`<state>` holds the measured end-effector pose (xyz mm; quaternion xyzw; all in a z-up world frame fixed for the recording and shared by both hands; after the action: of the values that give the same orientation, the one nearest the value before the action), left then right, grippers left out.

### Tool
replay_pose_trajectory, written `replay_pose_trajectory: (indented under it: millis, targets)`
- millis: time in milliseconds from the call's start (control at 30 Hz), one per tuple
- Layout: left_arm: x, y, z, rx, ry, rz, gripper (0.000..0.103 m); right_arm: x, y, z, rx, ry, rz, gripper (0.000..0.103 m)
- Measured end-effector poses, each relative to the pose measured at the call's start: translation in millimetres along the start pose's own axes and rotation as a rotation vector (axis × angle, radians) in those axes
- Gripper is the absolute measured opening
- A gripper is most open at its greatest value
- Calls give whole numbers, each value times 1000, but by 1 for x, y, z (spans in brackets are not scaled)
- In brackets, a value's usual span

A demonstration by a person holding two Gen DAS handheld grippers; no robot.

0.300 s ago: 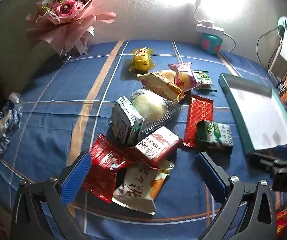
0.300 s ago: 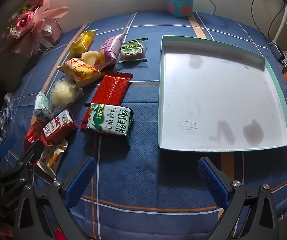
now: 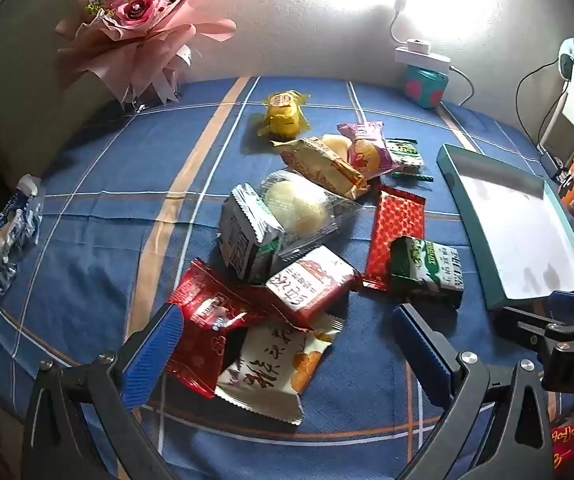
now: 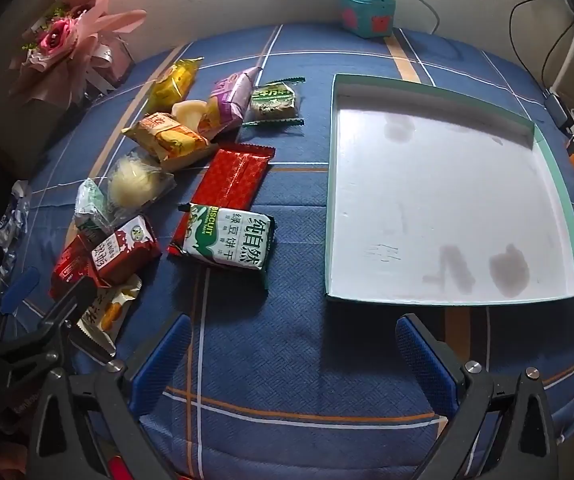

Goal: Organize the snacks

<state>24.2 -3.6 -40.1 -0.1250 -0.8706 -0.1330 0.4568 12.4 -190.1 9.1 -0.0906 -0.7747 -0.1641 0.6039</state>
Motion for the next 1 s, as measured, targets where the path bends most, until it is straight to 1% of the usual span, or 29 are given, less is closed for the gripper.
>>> replay_pose_trajectory:
  millis: [367,1000]
  targets:
    - [-2,0,5,4,28,-4,103,6,2,-1,46,-6,-19,103]
    - [-1,-3,7,-15,30,-16,103,6,4,1,51,-9,-18,103]
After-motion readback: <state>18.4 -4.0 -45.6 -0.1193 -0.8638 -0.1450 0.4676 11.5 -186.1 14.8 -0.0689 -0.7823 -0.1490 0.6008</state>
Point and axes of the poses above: each gripper's, at about its wrist camera, not at the fingertips, and x roughly against the way its jaws point, y to its left, z to its underside, the point moved 5 cm from there along -x, roughly the way its jaws point, and after that the axes turned 14 degrees about -x, right-handed, at the moved point
